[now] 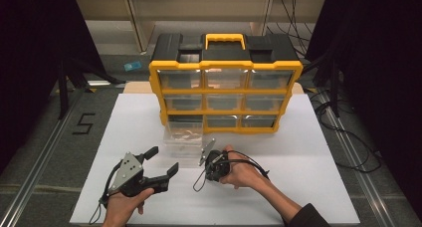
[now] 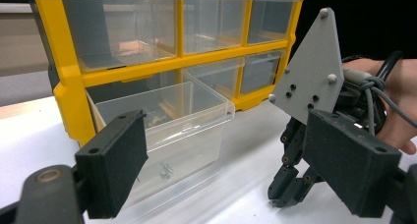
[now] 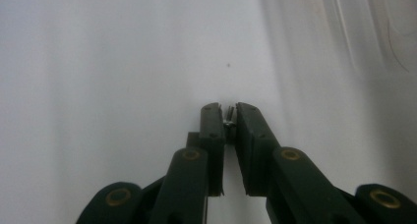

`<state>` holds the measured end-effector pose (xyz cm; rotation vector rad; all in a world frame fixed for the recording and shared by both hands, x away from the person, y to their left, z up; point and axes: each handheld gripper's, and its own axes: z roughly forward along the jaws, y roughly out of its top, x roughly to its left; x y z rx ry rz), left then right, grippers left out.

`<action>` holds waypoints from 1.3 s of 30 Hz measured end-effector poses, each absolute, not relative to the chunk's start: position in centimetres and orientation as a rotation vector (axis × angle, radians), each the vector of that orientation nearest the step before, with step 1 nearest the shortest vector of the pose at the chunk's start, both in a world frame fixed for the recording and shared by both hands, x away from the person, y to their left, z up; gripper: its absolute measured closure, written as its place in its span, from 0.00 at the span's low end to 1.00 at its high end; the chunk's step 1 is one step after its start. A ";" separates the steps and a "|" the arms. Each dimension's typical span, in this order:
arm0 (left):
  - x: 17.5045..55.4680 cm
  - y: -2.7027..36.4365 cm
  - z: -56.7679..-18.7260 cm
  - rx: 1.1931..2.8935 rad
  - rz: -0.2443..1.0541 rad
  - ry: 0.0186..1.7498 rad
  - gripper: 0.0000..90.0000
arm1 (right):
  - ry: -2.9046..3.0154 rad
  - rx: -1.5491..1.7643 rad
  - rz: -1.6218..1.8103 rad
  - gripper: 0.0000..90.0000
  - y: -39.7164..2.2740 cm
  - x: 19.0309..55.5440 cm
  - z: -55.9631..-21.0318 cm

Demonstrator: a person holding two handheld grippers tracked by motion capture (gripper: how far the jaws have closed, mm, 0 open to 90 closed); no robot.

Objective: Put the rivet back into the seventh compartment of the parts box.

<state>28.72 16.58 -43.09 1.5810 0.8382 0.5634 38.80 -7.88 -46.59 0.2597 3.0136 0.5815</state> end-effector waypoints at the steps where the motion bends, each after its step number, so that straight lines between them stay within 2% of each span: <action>1: 28.7 16.6 -43.1 1.582 0.563 0.839 0.19 | 3.018 0.253 0.578 0.91 -7.8 38.8 -46.6; 6: 28.7 16.6 -43.0 1.578 0.564 0.833 0.19 | 3.014 0.292 0.619 0.91 -8.0 38.8 -45.9; 16: 28.7 16.6 -43.0 1.579 0.566 0.833 0.19 | 2.891 0.269 0.855 0.91 -8.6 38.6 -41.8; 39: 28.7 16.6 -43.1 1.582 0.566 0.838 0.19 | 2.720 0.294 1.047 0.91 -10.2 39.0 -37.6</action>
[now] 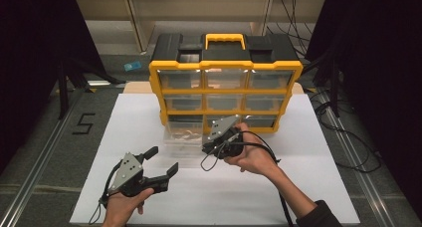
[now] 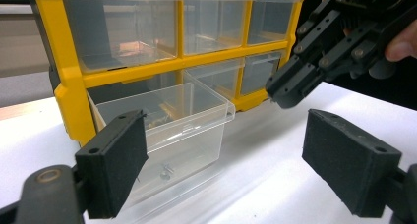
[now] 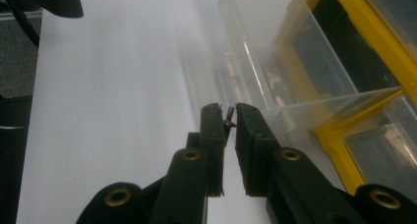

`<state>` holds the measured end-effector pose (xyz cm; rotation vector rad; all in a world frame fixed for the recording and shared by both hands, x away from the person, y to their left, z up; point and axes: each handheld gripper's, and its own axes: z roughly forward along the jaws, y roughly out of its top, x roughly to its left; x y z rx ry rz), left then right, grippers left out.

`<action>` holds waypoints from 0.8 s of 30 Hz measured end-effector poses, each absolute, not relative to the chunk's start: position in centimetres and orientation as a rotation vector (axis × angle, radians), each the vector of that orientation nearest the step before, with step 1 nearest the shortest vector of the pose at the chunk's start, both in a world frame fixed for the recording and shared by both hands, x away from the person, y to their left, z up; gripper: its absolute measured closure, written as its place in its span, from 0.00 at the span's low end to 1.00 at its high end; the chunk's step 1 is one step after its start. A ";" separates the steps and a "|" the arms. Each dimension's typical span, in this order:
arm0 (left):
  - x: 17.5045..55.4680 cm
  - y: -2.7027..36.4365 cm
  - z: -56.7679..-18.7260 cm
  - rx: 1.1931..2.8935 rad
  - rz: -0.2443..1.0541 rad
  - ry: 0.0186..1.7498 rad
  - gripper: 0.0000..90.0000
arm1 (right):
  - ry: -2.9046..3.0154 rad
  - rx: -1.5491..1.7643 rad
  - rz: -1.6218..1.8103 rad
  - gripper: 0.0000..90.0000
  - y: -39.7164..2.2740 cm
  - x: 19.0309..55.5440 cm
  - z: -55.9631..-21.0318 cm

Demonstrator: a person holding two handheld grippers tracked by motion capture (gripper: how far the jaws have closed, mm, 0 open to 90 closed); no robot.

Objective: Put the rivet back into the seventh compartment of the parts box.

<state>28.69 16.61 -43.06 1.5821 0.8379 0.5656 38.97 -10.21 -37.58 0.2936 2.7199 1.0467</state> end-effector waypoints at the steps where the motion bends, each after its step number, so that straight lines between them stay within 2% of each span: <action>1: 28.7 16.6 -43.1 1.582 0.566 0.838 0.19 | 2.716 0.292 1.053 0.91 -10.2 39.0 -37.5; 24: 28.7 16.6 -43.1 1.583 0.562 0.840 0.19 | 2.595 0.362 1.132 0.91 -12.2 40.5 -36.2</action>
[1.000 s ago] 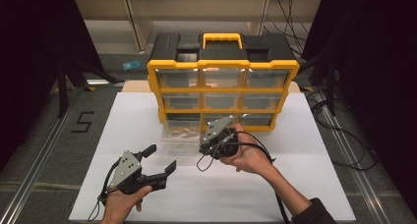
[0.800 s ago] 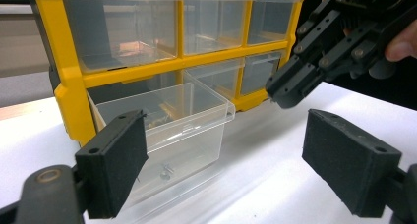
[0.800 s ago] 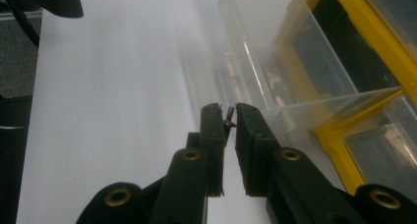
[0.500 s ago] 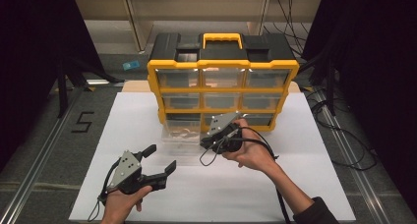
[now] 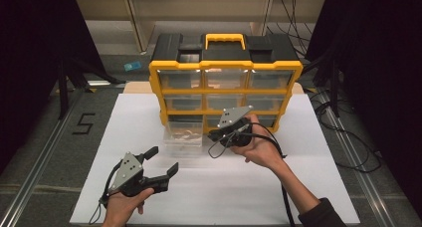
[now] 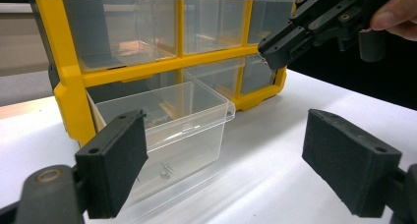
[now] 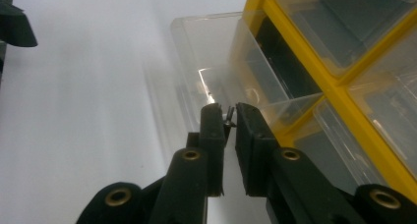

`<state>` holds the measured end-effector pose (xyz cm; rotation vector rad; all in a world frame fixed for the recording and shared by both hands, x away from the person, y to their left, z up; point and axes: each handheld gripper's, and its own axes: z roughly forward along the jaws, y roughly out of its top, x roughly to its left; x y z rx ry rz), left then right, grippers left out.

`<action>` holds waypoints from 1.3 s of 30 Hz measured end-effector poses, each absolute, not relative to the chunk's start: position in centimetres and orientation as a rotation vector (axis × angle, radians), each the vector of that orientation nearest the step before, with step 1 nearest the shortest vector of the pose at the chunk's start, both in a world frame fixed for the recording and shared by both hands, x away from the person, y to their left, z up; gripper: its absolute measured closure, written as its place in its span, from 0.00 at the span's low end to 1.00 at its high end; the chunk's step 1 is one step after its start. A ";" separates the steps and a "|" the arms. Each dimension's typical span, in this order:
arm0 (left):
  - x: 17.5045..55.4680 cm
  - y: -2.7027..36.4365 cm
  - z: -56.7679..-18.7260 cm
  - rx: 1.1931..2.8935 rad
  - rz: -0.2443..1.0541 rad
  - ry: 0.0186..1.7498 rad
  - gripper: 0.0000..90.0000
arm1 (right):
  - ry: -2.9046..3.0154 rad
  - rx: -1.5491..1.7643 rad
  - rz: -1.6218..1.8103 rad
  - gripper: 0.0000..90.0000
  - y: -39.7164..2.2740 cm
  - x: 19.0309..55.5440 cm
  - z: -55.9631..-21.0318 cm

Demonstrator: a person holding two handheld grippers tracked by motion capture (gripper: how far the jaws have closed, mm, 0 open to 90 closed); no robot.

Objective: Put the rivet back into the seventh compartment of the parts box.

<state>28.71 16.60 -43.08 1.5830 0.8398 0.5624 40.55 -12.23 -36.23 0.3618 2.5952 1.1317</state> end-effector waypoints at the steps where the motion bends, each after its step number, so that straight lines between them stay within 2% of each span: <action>1: 28.7 16.6 -43.1 1.582 0.563 0.840 0.19 | 2.588 0.368 1.130 0.91 -12.3 40.6 -36.3; 13: 28.8 16.5 -43.2 1.576 0.563 0.841 0.19 | 2.568 0.385 1.146 0.91 -12.3 41.3 -36.5; 39: 28.8 16.6 -43.2 1.567 0.568 0.851 0.19 | 2.551 0.360 1.216 0.91 -8.5 42.9 -36.4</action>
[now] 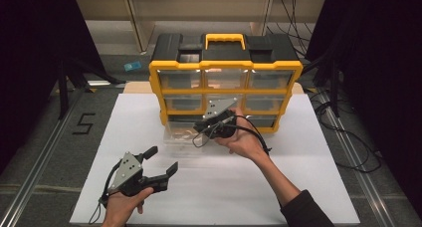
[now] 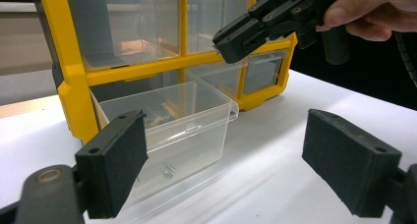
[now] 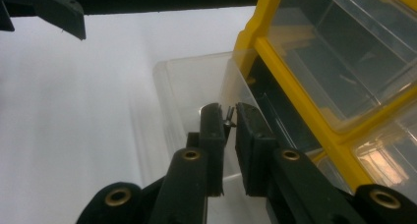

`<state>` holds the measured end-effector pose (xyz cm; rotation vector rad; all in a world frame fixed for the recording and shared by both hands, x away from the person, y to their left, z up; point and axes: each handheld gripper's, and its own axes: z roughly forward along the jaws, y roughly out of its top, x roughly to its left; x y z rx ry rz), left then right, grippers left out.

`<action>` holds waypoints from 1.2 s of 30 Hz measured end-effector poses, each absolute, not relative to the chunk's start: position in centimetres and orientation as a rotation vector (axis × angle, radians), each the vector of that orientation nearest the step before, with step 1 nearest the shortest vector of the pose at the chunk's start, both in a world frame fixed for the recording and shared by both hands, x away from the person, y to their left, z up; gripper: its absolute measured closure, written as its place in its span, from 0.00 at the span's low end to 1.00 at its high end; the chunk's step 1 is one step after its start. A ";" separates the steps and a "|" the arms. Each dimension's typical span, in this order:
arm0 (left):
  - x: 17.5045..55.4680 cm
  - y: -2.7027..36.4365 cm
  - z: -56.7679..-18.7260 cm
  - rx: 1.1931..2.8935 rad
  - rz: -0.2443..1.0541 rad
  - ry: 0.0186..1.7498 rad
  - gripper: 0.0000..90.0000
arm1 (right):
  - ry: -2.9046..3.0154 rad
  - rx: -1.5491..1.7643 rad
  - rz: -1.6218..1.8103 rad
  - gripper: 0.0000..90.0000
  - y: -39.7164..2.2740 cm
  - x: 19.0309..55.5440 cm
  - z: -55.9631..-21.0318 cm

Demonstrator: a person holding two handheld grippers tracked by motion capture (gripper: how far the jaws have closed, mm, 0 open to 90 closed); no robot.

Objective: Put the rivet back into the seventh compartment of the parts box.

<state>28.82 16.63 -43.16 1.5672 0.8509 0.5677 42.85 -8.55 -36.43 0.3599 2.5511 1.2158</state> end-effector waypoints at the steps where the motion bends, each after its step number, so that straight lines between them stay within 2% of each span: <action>1: 28.9 16.7 -43.2 1.576 0.573 0.840 0.19 | 2.555 0.360 1.219 0.91 -8.3 43.0 -36.4; 18: 28.9 16.7 -43.1 1.572 0.572 0.841 0.19 | 2.577 0.340 1.191 0.91 -5.9 43.9 -36.6; 36: 28.9 16.7 -43.1 1.571 0.569 0.841 0.19 | 2.663 0.365 1.078 0.91 -3.7 45.2 -38.6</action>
